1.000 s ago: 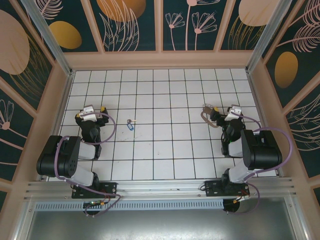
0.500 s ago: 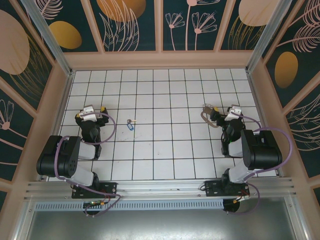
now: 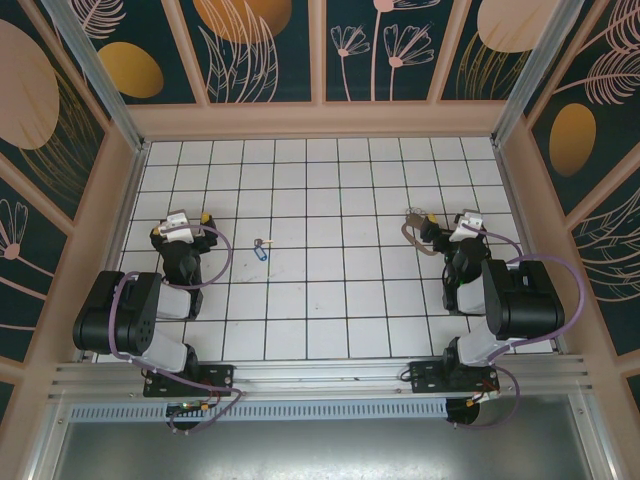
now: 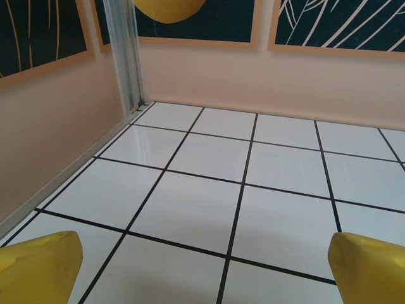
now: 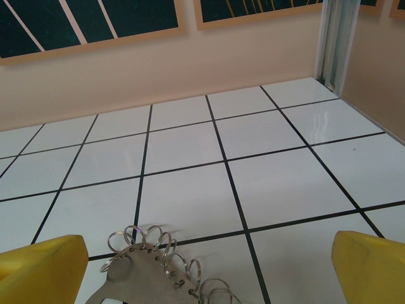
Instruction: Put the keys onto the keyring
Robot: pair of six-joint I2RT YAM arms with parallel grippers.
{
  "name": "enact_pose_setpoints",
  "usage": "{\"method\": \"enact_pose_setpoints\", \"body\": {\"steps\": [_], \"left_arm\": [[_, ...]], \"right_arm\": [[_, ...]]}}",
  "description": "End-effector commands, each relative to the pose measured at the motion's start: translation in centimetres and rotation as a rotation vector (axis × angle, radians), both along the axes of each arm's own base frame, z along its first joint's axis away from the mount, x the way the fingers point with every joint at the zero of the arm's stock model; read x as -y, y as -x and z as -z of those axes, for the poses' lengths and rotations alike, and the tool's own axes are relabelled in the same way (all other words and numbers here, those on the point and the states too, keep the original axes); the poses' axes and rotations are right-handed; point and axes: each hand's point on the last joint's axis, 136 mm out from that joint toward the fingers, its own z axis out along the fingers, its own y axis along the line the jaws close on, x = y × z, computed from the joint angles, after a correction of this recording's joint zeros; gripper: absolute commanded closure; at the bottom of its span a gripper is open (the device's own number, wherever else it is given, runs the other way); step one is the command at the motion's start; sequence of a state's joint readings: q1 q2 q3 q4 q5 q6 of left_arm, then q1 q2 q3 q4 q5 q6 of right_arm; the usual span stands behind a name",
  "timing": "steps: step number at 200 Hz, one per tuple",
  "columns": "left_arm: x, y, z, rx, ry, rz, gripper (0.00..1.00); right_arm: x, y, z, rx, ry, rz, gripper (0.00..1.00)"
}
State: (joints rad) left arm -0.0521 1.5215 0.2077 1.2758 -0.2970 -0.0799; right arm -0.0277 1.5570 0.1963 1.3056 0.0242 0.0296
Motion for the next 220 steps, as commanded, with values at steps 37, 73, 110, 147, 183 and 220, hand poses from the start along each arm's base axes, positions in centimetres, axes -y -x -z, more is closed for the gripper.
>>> {"method": "enact_pose_setpoints", "body": {"steps": [37,73,110,147,183,220], "left_arm": [[-0.3,-0.4,-1.1,0.043,0.017,-0.007,0.01],[-0.3,-0.5,-1.2,0.045,0.022,-0.003,0.01],[-0.4,-0.4,-1.3,0.047,0.021,-0.009,0.01],[-0.4,-0.6,-1.7,0.039,0.02,-0.01,0.01],[0.1,-1.2,-2.3,-0.004,0.018,0.017,0.01],[-0.1,-0.5,-3.9,0.013,0.04,0.003,0.01]], "right_arm": [[0.4,-0.3,-1.1,0.043,-0.005,0.011,0.01],[0.7,-0.1,-1.3,0.057,-0.001,0.04,0.01],[0.8,0.6,-2.1,0.088,0.004,0.06,0.01],[1.3,1.9,-3.6,0.132,-0.001,0.097,0.01],[1.5,2.3,-5.4,0.148,0.001,0.116,0.01],[0.6,1.8,-7.8,0.158,0.026,0.134,0.01]]}}
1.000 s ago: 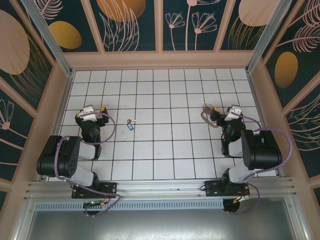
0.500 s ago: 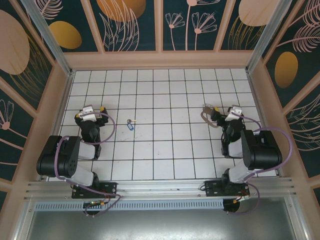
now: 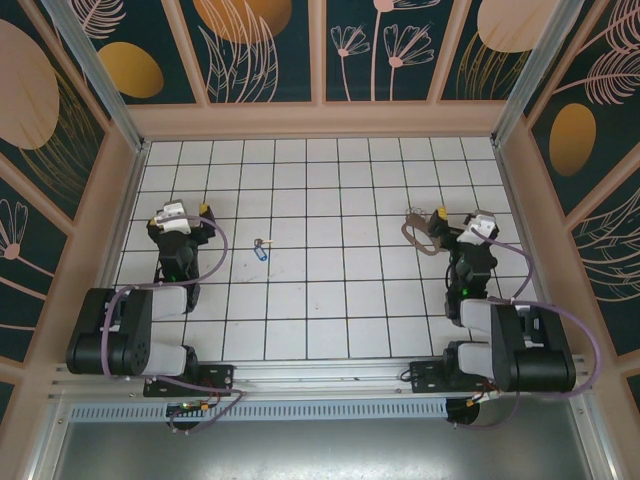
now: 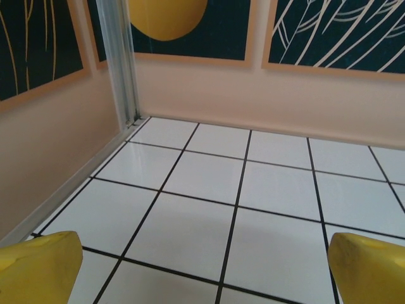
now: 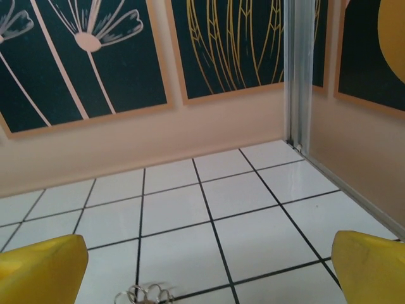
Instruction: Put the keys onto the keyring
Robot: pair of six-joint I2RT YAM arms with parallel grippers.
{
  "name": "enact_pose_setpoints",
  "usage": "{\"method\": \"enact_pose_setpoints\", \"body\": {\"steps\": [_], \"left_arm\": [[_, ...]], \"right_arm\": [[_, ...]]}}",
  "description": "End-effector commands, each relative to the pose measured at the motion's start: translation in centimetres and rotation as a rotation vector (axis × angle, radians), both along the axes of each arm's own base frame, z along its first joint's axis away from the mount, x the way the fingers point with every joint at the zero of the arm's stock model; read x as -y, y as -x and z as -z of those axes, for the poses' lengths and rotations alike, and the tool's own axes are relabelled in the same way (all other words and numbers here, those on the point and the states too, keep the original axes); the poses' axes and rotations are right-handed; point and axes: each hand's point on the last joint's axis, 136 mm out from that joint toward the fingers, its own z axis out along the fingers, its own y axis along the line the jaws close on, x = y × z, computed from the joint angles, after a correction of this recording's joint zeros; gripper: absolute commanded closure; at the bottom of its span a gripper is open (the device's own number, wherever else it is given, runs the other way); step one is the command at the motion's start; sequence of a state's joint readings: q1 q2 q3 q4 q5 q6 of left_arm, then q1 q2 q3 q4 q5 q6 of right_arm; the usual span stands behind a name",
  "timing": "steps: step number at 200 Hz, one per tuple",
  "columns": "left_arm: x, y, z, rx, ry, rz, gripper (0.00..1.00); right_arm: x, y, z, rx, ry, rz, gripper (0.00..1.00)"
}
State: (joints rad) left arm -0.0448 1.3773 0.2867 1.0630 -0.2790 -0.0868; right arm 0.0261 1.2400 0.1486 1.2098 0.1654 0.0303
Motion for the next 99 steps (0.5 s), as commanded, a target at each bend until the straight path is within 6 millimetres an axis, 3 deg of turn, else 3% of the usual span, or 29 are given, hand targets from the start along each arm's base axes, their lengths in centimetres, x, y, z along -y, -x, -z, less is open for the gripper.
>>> {"method": "enact_pose_setpoints", "body": {"steps": [1,27,44,71,99], "left_arm": [[-0.2,0.4,-1.0,0.003,0.032,-0.008,0.01],[0.1,0.1,-3.5,0.025,0.09,0.003,0.01],[1.6,-0.7,-5.0,0.013,0.161,0.068,0.01],[5.7,-1.5,-6.5,-0.056,0.259,0.23,0.01],[10.6,-0.4,-7.7,-0.072,0.363,0.419,0.01]], "right_arm": [[0.0,-0.7,-1.3,-0.017,0.012,0.046,0.01],[-1.0,-2.3,-1.5,-0.101,-0.018,0.007,0.01],[-1.4,-3.1,-1.4,-0.16,-0.066,-0.002,0.01],[-2.3,-4.6,-0.7,-0.295,-0.107,-0.044,0.01],[-3.6,-5.4,0.7,-0.403,-0.101,-0.113,0.01]]}}
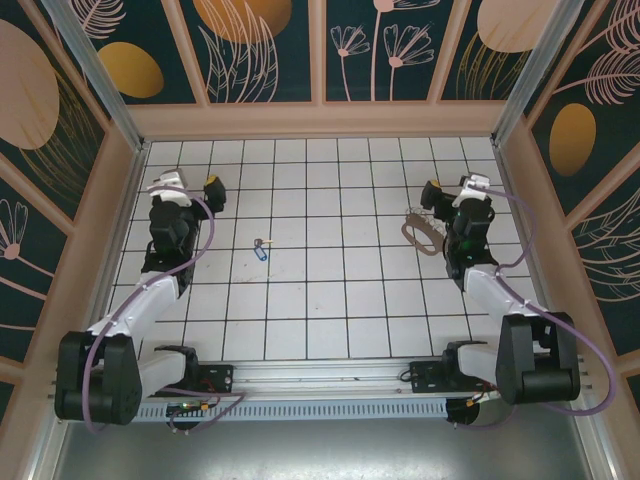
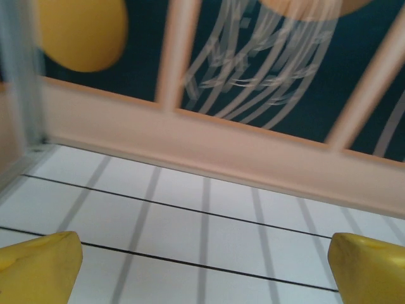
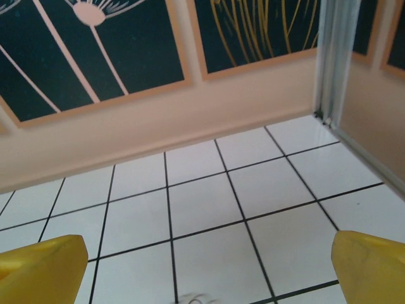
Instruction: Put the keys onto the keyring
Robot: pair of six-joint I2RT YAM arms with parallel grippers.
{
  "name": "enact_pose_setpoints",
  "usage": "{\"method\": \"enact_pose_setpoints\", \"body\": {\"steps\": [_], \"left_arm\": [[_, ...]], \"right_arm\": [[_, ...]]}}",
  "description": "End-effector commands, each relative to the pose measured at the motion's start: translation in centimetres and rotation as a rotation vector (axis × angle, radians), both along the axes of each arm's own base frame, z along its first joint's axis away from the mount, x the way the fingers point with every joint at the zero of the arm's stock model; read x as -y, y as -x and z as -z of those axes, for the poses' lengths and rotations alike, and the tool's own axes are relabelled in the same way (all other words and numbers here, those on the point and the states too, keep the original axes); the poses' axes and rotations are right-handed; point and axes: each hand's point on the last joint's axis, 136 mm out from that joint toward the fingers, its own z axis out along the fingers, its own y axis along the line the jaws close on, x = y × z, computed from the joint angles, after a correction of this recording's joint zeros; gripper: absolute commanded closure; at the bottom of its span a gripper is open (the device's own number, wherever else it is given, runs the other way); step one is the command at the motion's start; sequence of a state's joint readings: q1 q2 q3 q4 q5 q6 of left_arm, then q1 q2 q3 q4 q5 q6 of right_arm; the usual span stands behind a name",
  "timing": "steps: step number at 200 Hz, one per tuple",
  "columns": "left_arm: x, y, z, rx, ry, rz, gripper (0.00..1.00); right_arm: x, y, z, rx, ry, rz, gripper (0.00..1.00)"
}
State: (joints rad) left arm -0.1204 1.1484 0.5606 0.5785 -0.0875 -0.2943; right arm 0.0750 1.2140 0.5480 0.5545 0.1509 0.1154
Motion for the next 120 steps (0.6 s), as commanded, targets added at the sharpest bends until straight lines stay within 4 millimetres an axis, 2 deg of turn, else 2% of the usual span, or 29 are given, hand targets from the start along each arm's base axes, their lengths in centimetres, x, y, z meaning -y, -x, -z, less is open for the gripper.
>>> {"method": "enact_pose_setpoints", "body": {"steps": [1,30,54,73,101,120], "left_arm": [[4.5,1.4,1.2,-0.104,0.124,0.197,0.01],[9.8,2.9,1.8,-0.165,0.225,0.396,0.01],[15.2,4.7,2.6,-0.209,0.189,0.498,0.01],[18.5,5.7,3.4,-0.243,0.181,0.572,0.01],[21.5,7.0,4.0,-0.248,0.182,0.659,0.01],[22.8,8.0,4.1,-0.239,0.168,0.706,0.01]], "right_arm": [[-1.3,-0.2,3.3,-0.179,-0.029,-0.064,0.01],[-1.5,-1.3,4.9,-0.297,-0.057,-0.129,0.01],[-0.3,-1.9,7.3,-0.408,-0.082,-0.143,0.01],[0.9,-1.9,8.7,-0.459,-0.09,-0.137,0.01],[2.0,-2.2,10.0,-0.507,-0.135,-0.139,0.01],[2.3,-2.7,11.4,-0.557,-0.134,-0.139,0.01]]}}
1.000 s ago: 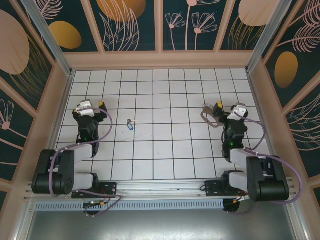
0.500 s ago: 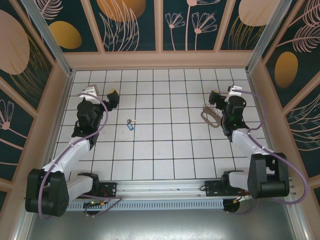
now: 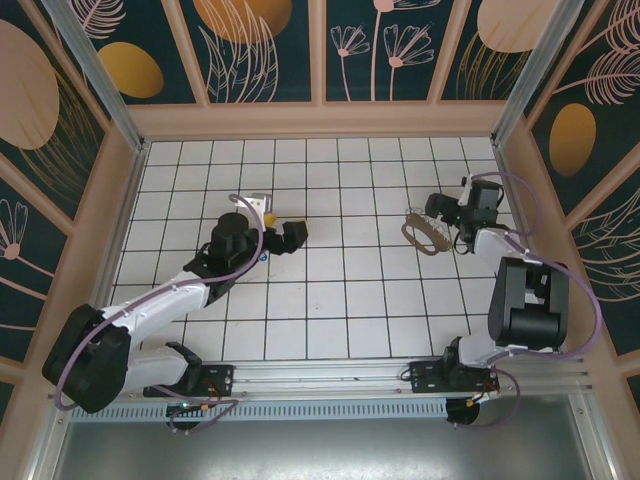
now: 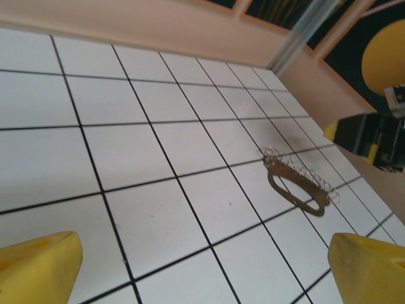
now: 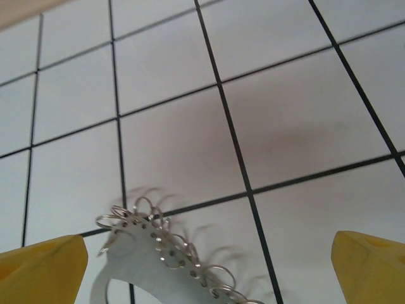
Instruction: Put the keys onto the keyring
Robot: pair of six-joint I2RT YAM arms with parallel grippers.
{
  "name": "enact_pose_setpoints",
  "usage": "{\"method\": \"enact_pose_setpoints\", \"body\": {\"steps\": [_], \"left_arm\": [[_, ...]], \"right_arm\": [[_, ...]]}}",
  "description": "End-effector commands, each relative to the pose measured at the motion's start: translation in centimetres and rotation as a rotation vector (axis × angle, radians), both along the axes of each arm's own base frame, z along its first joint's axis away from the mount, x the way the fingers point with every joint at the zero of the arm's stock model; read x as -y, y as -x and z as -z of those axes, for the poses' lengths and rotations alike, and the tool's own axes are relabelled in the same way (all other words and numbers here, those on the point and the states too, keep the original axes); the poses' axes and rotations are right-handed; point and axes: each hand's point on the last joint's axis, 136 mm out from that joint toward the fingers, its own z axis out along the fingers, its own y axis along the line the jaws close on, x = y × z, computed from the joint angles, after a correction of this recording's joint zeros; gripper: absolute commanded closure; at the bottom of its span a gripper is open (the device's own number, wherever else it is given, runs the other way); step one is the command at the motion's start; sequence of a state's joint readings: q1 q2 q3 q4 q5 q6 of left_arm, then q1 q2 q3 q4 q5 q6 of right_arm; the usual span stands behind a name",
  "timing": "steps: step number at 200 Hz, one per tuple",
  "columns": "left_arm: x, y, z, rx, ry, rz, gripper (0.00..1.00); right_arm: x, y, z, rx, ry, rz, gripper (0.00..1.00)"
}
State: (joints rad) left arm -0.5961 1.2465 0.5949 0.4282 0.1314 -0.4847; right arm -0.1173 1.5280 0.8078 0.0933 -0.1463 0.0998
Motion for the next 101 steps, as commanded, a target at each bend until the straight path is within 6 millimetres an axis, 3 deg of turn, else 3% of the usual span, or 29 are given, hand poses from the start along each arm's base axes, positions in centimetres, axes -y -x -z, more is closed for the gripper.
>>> {"method": "enact_pose_setpoints", "body": {"steps": [1,26,53,101], "left_arm": [[1.7,0.6,-1.5,0.04,0.047,0.05,0.01],[2.4,1.5,-1.3,0.056,0.056,0.097,0.01],[3.0,2.2,-1.7,0.081,0.073,0.15,0.01],[3.5,2.2,-1.9,0.109,0.046,0.186,0.01]], "right_arm": [[-0.5,-0.7,0.7,-0.052,-0.017,-0.051,0.01],[-0.3,-1.8,1.8,-0.1,-0.017,-0.058,0.01],[-1.6,-2.8,2.7,-0.167,-0.012,-0.117,0.02],[-4.1,-1.6,4.9,-0.25,-0.029,-0.192,0.09]]}}
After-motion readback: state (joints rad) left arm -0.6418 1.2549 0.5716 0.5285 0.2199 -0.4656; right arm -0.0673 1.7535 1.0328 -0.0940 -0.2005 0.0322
